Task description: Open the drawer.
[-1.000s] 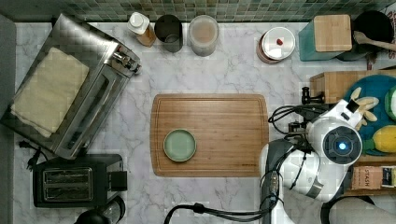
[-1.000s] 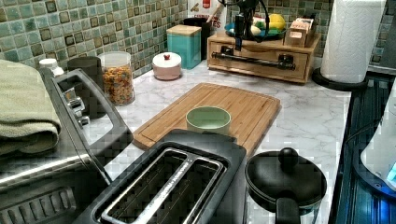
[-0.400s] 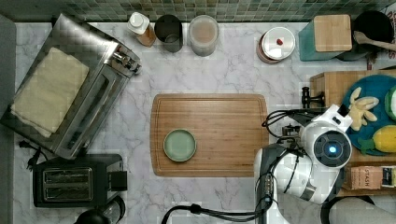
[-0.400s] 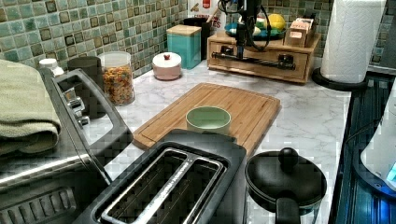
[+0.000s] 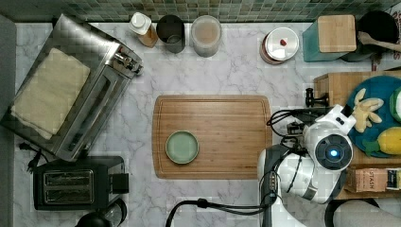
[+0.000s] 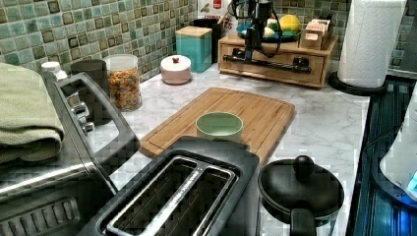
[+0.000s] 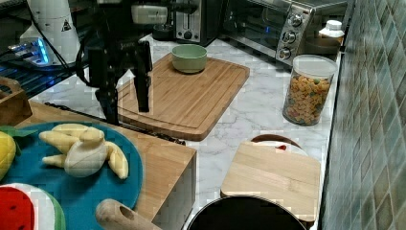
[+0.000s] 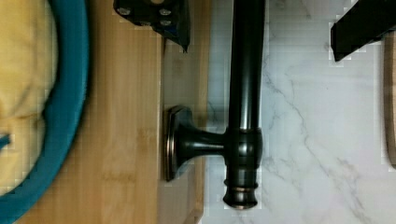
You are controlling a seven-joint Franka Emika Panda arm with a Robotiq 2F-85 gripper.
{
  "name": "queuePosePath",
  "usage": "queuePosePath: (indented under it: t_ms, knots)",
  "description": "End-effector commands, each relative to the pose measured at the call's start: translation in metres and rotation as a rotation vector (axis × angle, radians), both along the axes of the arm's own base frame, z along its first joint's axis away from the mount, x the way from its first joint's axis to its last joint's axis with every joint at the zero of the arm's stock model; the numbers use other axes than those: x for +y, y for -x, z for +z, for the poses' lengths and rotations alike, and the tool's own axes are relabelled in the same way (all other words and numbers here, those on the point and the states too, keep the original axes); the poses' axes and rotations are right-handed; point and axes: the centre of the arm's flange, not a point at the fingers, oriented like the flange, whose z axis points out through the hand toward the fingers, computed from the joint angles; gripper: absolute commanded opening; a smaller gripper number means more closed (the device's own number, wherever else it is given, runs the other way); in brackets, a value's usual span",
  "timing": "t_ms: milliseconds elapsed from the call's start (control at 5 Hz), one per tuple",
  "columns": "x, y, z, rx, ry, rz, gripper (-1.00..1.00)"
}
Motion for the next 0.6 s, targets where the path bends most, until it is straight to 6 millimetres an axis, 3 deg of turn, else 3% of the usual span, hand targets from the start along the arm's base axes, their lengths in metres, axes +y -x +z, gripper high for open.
queuePosePath:
  t_ms: [200,600]
  knots:
    - [0.008,0.03,-0.061,0.03,-0.043,-0.101,1.0]
    - [0.022,0.024,-0.051,0.057,-0.048,-0.079,1.0]
